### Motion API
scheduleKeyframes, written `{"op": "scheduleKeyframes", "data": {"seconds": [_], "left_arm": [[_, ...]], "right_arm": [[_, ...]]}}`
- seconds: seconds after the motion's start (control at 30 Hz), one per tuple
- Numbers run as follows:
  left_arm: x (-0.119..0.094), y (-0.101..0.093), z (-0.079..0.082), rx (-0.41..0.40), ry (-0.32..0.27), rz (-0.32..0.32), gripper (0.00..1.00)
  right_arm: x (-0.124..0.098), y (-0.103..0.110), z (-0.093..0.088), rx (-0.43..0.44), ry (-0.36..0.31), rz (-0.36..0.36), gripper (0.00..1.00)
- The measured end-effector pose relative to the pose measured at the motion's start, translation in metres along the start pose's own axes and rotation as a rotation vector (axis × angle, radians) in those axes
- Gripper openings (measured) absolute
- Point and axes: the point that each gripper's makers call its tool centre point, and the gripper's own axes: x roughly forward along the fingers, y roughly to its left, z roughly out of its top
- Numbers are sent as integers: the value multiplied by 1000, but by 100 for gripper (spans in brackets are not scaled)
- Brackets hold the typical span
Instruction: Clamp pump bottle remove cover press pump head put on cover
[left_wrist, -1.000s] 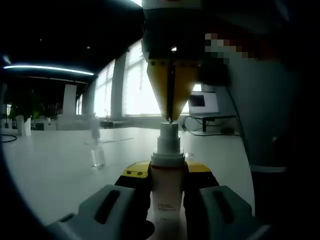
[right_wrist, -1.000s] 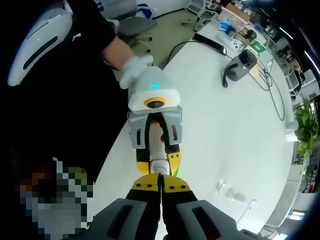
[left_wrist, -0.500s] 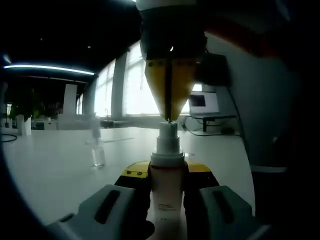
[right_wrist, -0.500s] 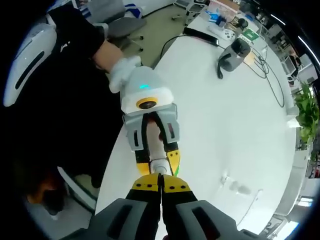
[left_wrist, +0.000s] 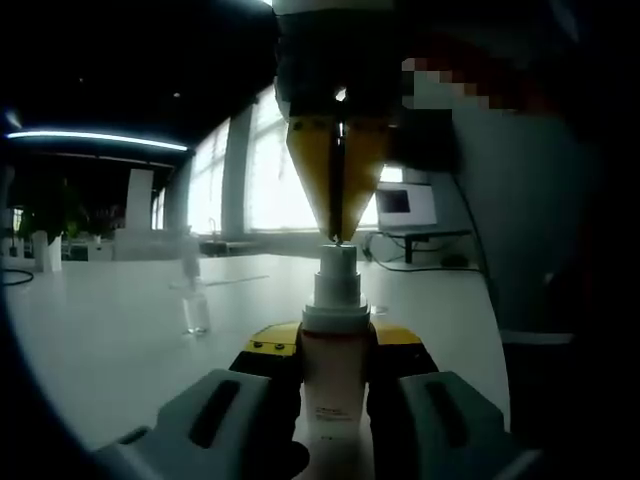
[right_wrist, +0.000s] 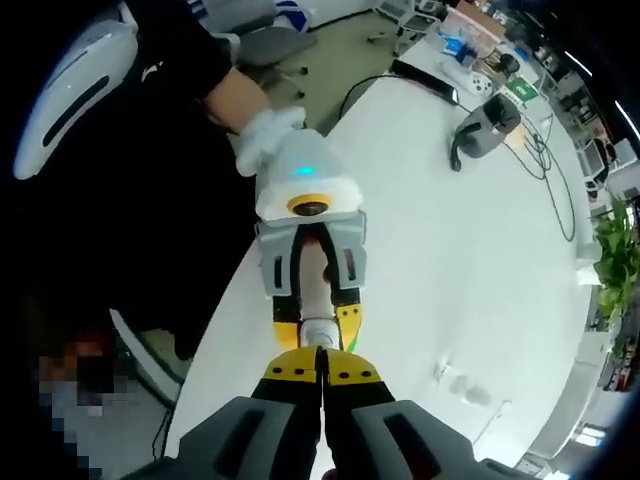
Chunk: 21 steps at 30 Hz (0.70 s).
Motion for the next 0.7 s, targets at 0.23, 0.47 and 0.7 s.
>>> {"op": "scheduleKeyframes", "data": {"seconds": [0.23,0.47,0.7], "left_arm": [[0,2,-1,-7,1,5,15],[0,2,-1,-9,3,6,15],[0,2,-1,-12,10,7,15]], "right_arm": [[1,-3,0,45,12,-5,0],[2,-3,0,86,47,41,0],[5,-3,-1,107,69,74,0]]}}
